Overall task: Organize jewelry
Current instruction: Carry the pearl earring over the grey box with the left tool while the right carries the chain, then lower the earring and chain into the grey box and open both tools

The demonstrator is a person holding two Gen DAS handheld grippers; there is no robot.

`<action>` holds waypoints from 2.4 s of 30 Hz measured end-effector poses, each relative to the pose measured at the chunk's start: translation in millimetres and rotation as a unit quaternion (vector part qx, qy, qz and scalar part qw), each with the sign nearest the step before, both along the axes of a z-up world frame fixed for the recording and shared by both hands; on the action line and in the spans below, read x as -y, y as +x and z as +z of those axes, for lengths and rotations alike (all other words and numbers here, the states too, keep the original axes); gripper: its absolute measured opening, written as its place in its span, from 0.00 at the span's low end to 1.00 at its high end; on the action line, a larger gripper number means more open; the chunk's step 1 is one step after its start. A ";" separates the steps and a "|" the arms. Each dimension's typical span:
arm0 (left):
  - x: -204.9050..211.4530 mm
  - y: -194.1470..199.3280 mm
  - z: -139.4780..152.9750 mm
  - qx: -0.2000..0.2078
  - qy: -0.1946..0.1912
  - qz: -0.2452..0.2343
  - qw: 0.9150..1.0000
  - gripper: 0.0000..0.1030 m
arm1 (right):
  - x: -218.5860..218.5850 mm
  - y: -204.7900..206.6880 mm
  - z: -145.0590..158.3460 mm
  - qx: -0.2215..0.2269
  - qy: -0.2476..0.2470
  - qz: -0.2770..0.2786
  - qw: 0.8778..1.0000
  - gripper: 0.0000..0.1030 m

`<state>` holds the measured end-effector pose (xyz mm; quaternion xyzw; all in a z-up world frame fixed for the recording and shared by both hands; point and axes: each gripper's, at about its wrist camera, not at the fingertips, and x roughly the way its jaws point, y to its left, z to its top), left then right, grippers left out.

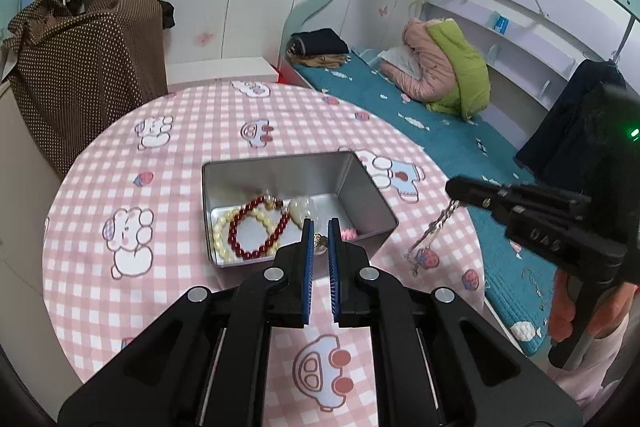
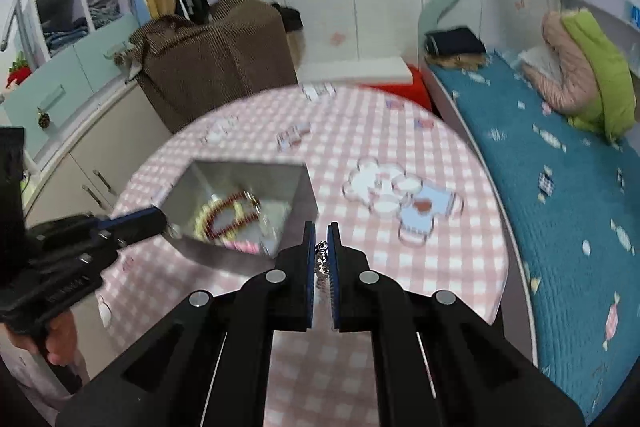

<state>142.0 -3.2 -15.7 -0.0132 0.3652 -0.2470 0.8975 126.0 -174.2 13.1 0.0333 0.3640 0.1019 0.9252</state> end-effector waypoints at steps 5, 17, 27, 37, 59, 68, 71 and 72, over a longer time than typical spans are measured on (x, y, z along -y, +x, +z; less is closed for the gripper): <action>1.0 10.2 7.9 0.006 -0.006 0.001 1.000 0.06 | -10.1 2.7 31.4 0.044 -0.005 0.021 0.999 0.05; 2.5 27.9 13.4 0.009 -0.013 0.004 1.000 0.06 | -34.1 12.6 45.2 0.066 0.001 0.070 0.995 0.05; 8.4 37.1 1.0 -0.013 -0.015 -0.001 1.000 0.06 | -37.4 31.8 5.8 -0.003 0.008 0.063 0.998 0.05; 10.6 40.3 0.6 -0.017 -0.015 -0.002 1.000 0.06 | -37.8 18.5 58.5 0.067 0.008 0.072 0.995 0.05; 17.2 42.5 -7.4 -0.027 -0.002 -0.003 1.000 0.06 | -35.6 40.0 -20.8 -0.043 0.006 0.024 0.999 0.36; 41.8 46.3 -9.2 -0.034 0.002 -0.027 0.999 0.06 | 10.6 24.1 -3.3 -0.012 0.038 -0.029 0.999 0.62; 51.6 48.2 -14.1 -0.039 0.011 -0.032 0.999 0.09 | 19.2 21.2 -11.2 -0.021 0.035 -0.045 0.998 0.65; 54.0 49.5 -16.8 -0.042 0.019 -0.029 0.999 0.11 | 21.3 21.4 -14.0 -0.025 0.035 -0.048 0.998 0.66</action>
